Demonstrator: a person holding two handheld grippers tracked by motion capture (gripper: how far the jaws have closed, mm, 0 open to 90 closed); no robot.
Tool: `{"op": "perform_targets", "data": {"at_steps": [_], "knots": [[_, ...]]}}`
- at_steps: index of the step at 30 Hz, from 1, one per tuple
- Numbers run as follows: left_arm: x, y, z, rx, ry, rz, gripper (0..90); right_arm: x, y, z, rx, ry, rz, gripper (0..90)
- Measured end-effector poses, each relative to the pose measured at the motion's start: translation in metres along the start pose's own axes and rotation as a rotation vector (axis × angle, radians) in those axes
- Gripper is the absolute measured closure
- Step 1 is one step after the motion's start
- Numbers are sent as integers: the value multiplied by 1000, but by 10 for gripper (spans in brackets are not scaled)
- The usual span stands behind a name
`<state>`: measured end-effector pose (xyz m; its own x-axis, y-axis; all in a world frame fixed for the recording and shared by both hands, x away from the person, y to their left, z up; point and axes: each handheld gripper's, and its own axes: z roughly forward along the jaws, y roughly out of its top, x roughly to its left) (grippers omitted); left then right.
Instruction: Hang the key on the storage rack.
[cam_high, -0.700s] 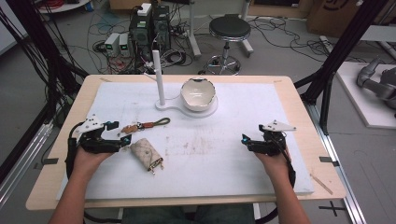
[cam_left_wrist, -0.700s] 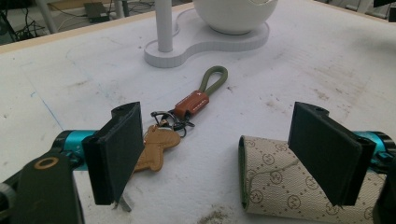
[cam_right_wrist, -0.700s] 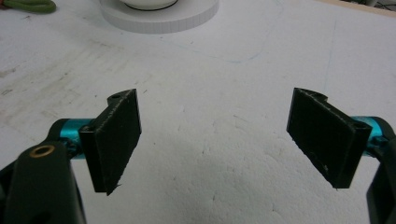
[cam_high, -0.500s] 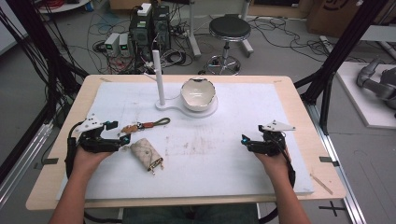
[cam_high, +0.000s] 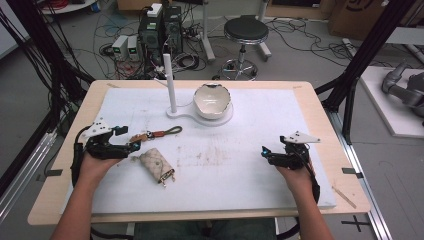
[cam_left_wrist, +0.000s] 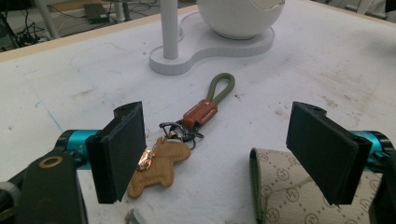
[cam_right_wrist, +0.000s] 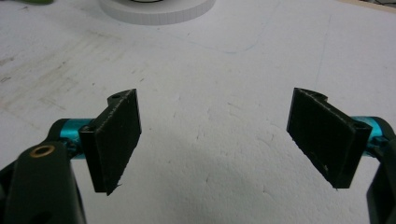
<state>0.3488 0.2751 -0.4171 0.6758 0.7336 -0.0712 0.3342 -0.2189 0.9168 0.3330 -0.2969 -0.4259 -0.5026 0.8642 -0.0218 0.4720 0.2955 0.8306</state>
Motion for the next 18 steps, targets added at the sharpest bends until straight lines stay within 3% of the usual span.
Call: {"op": "perform_targets", "data": {"at_steps": [10,18], "knots": [[7,13,40,55,-25,40,199,2,-12,-18,1,-14,-15,180],[13,18,62,115,-49,47,213,1,-20,-29,7,-35,-8,180]]}}
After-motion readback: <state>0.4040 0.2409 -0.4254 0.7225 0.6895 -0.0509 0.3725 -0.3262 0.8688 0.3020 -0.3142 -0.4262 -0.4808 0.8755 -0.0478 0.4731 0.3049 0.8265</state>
